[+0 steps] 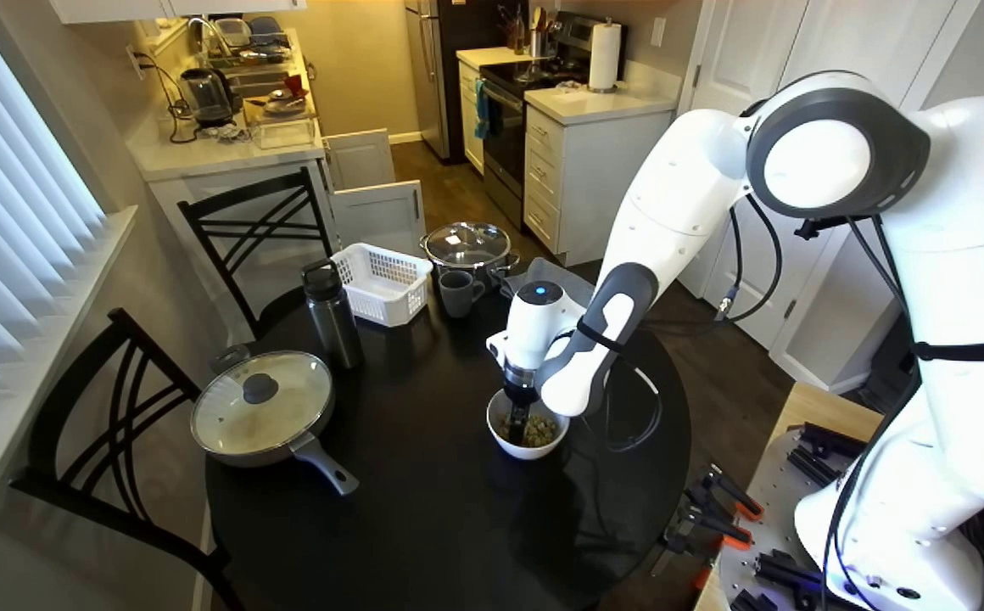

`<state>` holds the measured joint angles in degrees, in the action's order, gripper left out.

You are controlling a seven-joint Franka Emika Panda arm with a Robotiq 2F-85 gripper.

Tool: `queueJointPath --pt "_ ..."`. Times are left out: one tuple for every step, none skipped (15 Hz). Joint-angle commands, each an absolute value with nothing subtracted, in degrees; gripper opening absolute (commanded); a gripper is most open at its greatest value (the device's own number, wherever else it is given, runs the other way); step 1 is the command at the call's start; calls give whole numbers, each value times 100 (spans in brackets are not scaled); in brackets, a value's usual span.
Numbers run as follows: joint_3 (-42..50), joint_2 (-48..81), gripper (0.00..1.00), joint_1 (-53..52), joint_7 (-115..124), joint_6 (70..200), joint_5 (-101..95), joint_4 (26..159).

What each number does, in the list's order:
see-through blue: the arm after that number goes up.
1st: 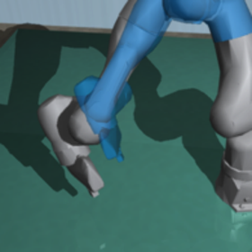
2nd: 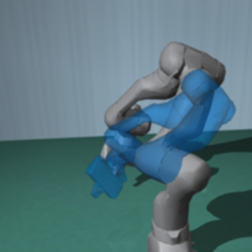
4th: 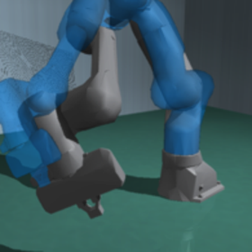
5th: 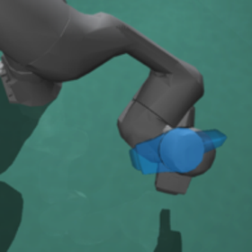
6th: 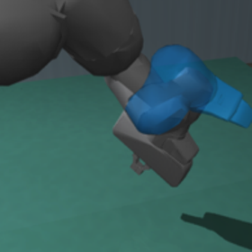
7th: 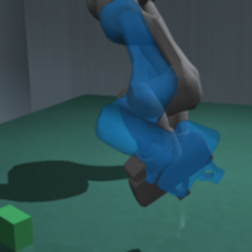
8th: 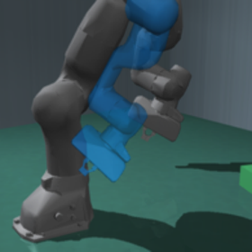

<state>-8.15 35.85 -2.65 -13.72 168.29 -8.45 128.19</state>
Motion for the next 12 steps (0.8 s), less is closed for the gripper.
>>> queueJointPath --pt "-740 3695 60 -367 -1446 17160 -1048 12849" --pt "-712 3695 53 -398 -1439 17200 -1106 12860" --pt "-684 3682 47 -429 -1429 17229 -1145 12866" --pt "-679 3672 40 -441 -1429 17250 -1165 12874" --pt "-666 3659 34 -462 -1426 17267 -1190 12883" --pt "-655 3645 28 -480 -1426 17282 -1208 12894" --pt "-663 3628 21 -475 -1436 17279 -1216 12906" --pt "-681 3608 15 -454 -1452 17260 -1221 12918" --pt "-663 3577 8 -470 -1437 17236 -1230 12931" --pt "-664 3518 7 -465 -1435 17194 -1233 12959" --pt "-703 3425 8 -421 -1452 17150 -1225 13005" --pt "-667 3337 8 -451 -1414 17095 -1225 13035"
